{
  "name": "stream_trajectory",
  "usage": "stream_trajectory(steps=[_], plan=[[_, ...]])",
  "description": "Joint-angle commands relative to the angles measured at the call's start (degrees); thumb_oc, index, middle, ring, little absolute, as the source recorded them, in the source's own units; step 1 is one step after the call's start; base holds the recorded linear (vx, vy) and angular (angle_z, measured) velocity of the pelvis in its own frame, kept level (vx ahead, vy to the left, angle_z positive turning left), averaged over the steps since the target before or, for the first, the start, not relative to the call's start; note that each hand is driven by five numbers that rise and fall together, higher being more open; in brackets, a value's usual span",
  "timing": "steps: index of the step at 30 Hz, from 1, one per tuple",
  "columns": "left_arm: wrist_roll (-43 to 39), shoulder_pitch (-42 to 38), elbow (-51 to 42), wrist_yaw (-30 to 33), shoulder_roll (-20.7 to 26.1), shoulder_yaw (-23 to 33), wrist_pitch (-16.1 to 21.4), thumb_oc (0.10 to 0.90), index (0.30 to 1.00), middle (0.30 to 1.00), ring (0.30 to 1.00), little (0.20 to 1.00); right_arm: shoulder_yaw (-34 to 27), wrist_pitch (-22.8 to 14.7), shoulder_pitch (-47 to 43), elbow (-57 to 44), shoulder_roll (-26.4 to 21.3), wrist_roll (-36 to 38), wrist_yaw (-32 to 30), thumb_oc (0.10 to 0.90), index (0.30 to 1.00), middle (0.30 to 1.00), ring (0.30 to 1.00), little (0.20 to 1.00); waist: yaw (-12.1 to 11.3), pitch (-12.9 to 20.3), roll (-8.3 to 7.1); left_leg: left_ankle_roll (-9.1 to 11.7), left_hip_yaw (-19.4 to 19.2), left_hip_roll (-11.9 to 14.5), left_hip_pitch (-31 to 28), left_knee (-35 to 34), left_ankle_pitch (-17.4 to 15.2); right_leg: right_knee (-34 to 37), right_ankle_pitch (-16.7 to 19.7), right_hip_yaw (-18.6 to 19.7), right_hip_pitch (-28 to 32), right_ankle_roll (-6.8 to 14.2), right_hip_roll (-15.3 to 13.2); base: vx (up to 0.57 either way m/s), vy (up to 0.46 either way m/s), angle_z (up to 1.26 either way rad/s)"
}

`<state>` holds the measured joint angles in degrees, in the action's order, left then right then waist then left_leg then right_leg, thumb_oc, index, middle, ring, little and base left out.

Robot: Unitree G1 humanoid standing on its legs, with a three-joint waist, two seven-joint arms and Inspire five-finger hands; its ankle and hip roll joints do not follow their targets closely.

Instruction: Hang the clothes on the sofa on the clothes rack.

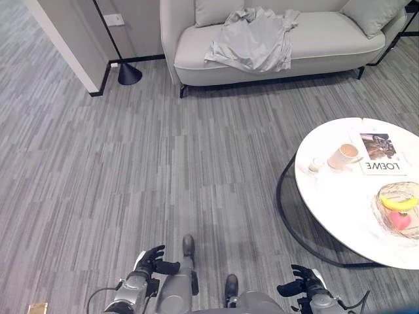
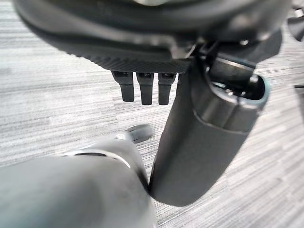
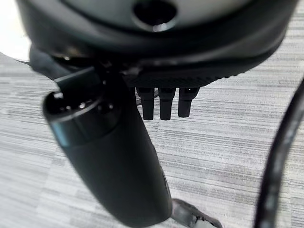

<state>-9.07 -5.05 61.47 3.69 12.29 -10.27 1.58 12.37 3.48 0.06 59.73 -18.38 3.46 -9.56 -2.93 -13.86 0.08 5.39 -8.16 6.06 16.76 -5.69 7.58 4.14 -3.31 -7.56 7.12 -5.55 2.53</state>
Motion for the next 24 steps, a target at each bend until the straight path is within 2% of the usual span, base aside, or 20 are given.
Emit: stream_trajectory(steps=[1, 2, 4, 5, 6, 7, 9, 10, 11, 12, 13, 15, 16, 17, 18, 19, 20, 21, 22, 24], plan=[[1.37, 4.88, 3.75, 1.1, 0.72, 0.54, -0.75, 0.8, 0.9, 0.9, 0.9, 0.9, 0.64, -1.8, 0.05, -2.62, -1.7, -0.03, -0.34, 0.8, 0.9, 0.9, 0.9, 0.9, -1.34, 3.89, -1.24, -0.24, -3.77, 1.08, 2.59, 0.69, 3.89, 0.77, -6.04, 0.32, 8.96, 8.87, -5.35, 0.78, 0.232, -0.47], [1.5, 5.2, 4.17, 1.28, 0.96, 1.18, -0.87, 0.8, 0.9, 0.9, 0.9, 0.9, 0.57, -1.74, 0.39, -2.44, -1.31, -0.52, -0.16, 0.8, 0.9, 0.9, 0.9, 0.9, -1.58, 4.76, -1.62, -0.31, -3.58, 0.59, 1.71, 0.69, 4.97, -0.28, -6.25, 0.83, 9.09, 9.3, -6.17, 0.79, 0.249, -0.57], [1.81, 5.54, 4.9, 1.08, 1.37, 1.78, -0.77, 0.8, 0.9, 0.9, 0.9, 0.9, 0.8, -1.73, 0.93, -1.57, -0.78, -1.54, 0.76, 0.8, 0.9, 0.9, 0.9, 0.9, -2.6, 6.03, -2.98, -1.66, -3.73, -1.57, -0.7, 0.69, 4.67, -4.11, -4.35, 1.32, 9.07, 10.64, -8.84, 0.54, 0.167, -0.63], [1.81, 5.54, 4.9, 1.08, 1.37, 1.78, -0.77, 0.8, 0.9, 0.9, 0.9, 0.9, 0.8, -1.73, 0.93, -1.57, -0.78, -1.54, 0.76, 0.8, 0.9, 0.9, 0.9, 0.9, -2.6, 6.02, -2.98, -1.66, -3.73, -1.58, -0.7, 0.69, 4.67, -4.11, -4.35, 1.32, 9.07, 10.64, -8.84, 0.57, 0.197, -0.66], [2.31, 5.35, 5.07, 0.73, 1.97, 1.69, -0.87, 0.8, 0.9, 0.9, 0.9, 0.9, 0.99, -1.68, 0.92, -0.64, -0.53, -2.46, 1.72, 0.8, 0.9, 0.9, 0.9, 0.9, -3.24, 6.32, -4.57, -3.83, -4.22, -4.74, -3.78, 0.69, 2.51, -14.7, 4.03, 1.73, 5.86, 12.25, -12.07, 0.38, 0.138, -0.49], [2.31, 5.35, 5.07, 0.73, 1.97, 1.69, -0.87, 0.8, 0.9, 0.9, 0.9, 0.9, 0.99, -1.68, 0.92, -0.64, -0.53, -2.47, 1.72, 0.8, 0.9, 0.9, 0.9, 0.9, -3.29, 6.32, -4.61, -3.84, -4.28, -4.76, -3.8, 0.69, 2.49, -14.74, 4.01, 1.78, 5.82, 12.26, -12.12, 0.53, 0.218, -0.42], [1.77, 4.7, 4.68, 0.63, 2.28, 1.7, -0.86, 0.8, 0.9, 0.9, 0.9, 0.9, 0.35, -1.73, 0.32, -0.68, -0.6, -1.77, 1.85, 0.8, 0.9, 0.9, 0.9, 0.9, -2.75, 5.24, -4.93, -5.85, -5.33, -6.49, -6.92, 0.7, -0.33, -28.64, 13.69, 1.89, -0.26, 12.92, -14.88, 0.43, 0.281, -0.03], [1.78, 3.82, 4.26, 0.89, 2.73, 1.02, -0.78, 0.8, 0.9, 0.9, 0.9, 0.9, -0.47, -1.72, -0.09, -1.48, -0.55, -1.28, 1.5, 0.8, 0.9, 0.9, 0.9, 0.9, -1.23, 3.95, -4.69, -7.57, -5.85, -8.08, -11.5, 0.69, -4.58, -38.97, 18.06, -0.34, -5.71, 13.35, -19.23, 0.57, 0.387, 0.2], [1.48, 3.48, 3.7, 1.03, 2.86, 0.85, -0.76, 0.8, 0.9, 0.9, 0.9, 0.9, -0.71, -1.76, -0.15, -1.56, -0.46, -1.04, 1.31, 0.8, 0.9, 0.9, 0.9, 0.9, -0.65, 3.3, -3.88, -8.03, -6.24, -7.84, -13.03, 0.69, -5.87, -42.69, 18.2, -1.01, -9.29, 13.33, -20.57, 0.59, 0.348, 0.24], [1.05, 3.08, 3.18, 1.13, 2.86, 0.91, -0.6, 0.8, 0.9, 0.9, 0.9, 0.9, -1.08, -1.67, 0.02, -1.63, -0.28, -0.88, 1.22, 0.8, 0.9, 0.9, 0.9, 0.9, -0.1, 2.73, -3.0, -8.23, -6.29, -7.7, -14.94, 0.69, -7.54, -42.44, 15.77, -2.7, -12.54, 12.78, -21.81, 0.27, 0.14, 0.24], [1.04, 3.07, 3.18, 1.13, 2.84, 0.9, -0.6, 0.8, 0.9, 0.9, 0.9, 0.9, -1.09, -1.65, 0.02, -1.64, -0.3, -0.89, 1.22, 0.8, 0.9, 0.9, 0.9, 0.9, -0.06, 2.66, -3.04, -8.24, -6.25, -7.76, -15.02, 0.69, -7.62, -42.59, 15.6, -2.74, -12.49, 12.76, -21.9, 0.31, 0.067, 0.15], [0.16, 2.5, 1.99, 1.25, 2.83, 0.87, -0.13, 0.8, 0.9, 0.9, 0.9, 0.9, -1.36, -1.59, 0.2, -1.7, -0.53, -0.73, 1.04, 0.8, 0.9, 0.9, 0.9, 0.9, 1.38, 1.77, -1.89, -7.71, -6.05, -7.17, -17.65, 0.69, -9.14, -36.83, 11.63, -5.74, -15.56, 12.27, -21.25, 0.44, -0.031, 0.23], [-0.38, 1.97, 0.77, 1.3, 2.87, 0.74, 0.22, 0.8, 0.9, 0.9, 0.9, 0.9, -1.6, -1.44, 0.16, -1.35, -0.86, -1.04, 0.68, 0.8, 0.9, 0.9, 0.9, 0.9, 2.89, 1.04, -1.22, -6.78, -5.66, -7.16, -20.19, 0.69, -11.42, -25.96, 9.16, -6.8, -18.63, 12.57, -18.69, 0.6, -0.123, 0.13], [-0.34, 2.01, 0.97, 1.33, 2.82, 0.66, 0.28, 0.8, 0.9, 0.9, 0.9, 0.9, -1.69, -1.33, 0.04, -1.0, -0.97, -0.93, 0.63, 0.8, 0.9, 0.9, 0.9, 0.9, 3.63, 0.69, -1.15, -6.29, -5.26, -7.35, -21.96, 0.69, -12.65, -19.26, 9.52, -6.52, -19.45, 13.09, -16.83, 0.41, -0.132, -0.07], [-0.34, 1.93, 0.96, 1.33, 2.81, 0.7, 0.3, 0.8, 0.9, 0.9, 0.9, 0.9, -1.7, -1.34, -0.04, -1.01, -0.98, -0.92, 0.63, 0.8, 0.9, 0.9, 0.9, 0.9, 3.64, 0.6, -1.23, -6.44, -5.72, -7.3, -21.44, 0.69, -11.76, -18.18, 10.73, -7.09, -19.43, 12.32, -16.74, 0.29, -0.106, -0.07], [-0.31, 1.92, 1.02, 1.35, 2.77, 0.8, 0.29, 0.8, 0.9, 0.9, 0.9, 0.9, -1.82, -1.23, 0.0, -0.77, -0.97, -0.8, 0.62, 0.8, 0.9, 0.9, 0.9, 0.9, 4.35, 0.61, -1.49, -5.91, -5.44, -7.67, -22.72, 0.69, -12.73, -12.15, 11.16, -6.34, -20.2, 13.1, -15.19, 0.52, -0.167, 0.15], [0.31, 1.78, 1.79, 1.22, 2.61, 1.47, 0.64, 0.8, 0.9, 0.9, 0.9, 0.9, -2.1, -1.11, 0.62, 0.18, -0.58, -0.76, 0.74, 0.8, 0.9, 0.9, 0.9, 0.9, 6.24, 0.5, -2.02, -4.86, -3.51, -8.72, -26.25, 0.69, -15.67, 0.21, 14.55, -4.22, -22.39, 15.22, -11.49, 0.58, -0.155, 0.26], [0.31, 1.79, 1.79, 1.22, 2.62, 1.47, 0.64, 0.8, 0.9, 0.9, 0.9, 0.9, -2.1, -1.11, 0.63, 0.18, -0.58, -0.76, 0.74, 0.8, 0.9, 0.9, 0.9, 0.9, 6.25, 0.52, -2.03, -4.87, -3.5, -8.73, -26.22, 0.69, -15.66, 0.21, 14.55, -4.22, -22.42, 15.22, -11.5, 0.77, -0.193, 0.29], [1.24, 1.85, 2.48, 0.75, 2.25, 1.91, 0.93, 0.8, 0.9, 0.9, 0.9, 0.9, -2.24, -0.74, 1.2, 1.04, -0.36, -1.45, 0.9, 0.8, 0.9, 0.9, 0.9, 0.9, 7.33, 0.69, -1.67, -4.16, -2.72, -8.84, -28.39, 0.69, -17.11, 0.86, 14.67, -3.3, -26.47, 16.56, -10.88, 0.52, -0.123, 0.32], [1.74, 2.47, 3.3, 0.09, 1.44, 1.78, 1.13, 0.8, 0.9, 0.9, 0.9, 0.9, -2.64, -1.19, 2.11, 1.73, -0.54, -1.21, 1.21, 0.8, 0.9, 0.9, 0.9, 0.9, 7.67, 1.58, -1.18, -4.4, -0.73, -9.23, -30.8, 0.69, -19.09, 0.86, 15.41, -3.53, -25.19, 16.32, -10.39, 0.66, -0.196, 0.59]])
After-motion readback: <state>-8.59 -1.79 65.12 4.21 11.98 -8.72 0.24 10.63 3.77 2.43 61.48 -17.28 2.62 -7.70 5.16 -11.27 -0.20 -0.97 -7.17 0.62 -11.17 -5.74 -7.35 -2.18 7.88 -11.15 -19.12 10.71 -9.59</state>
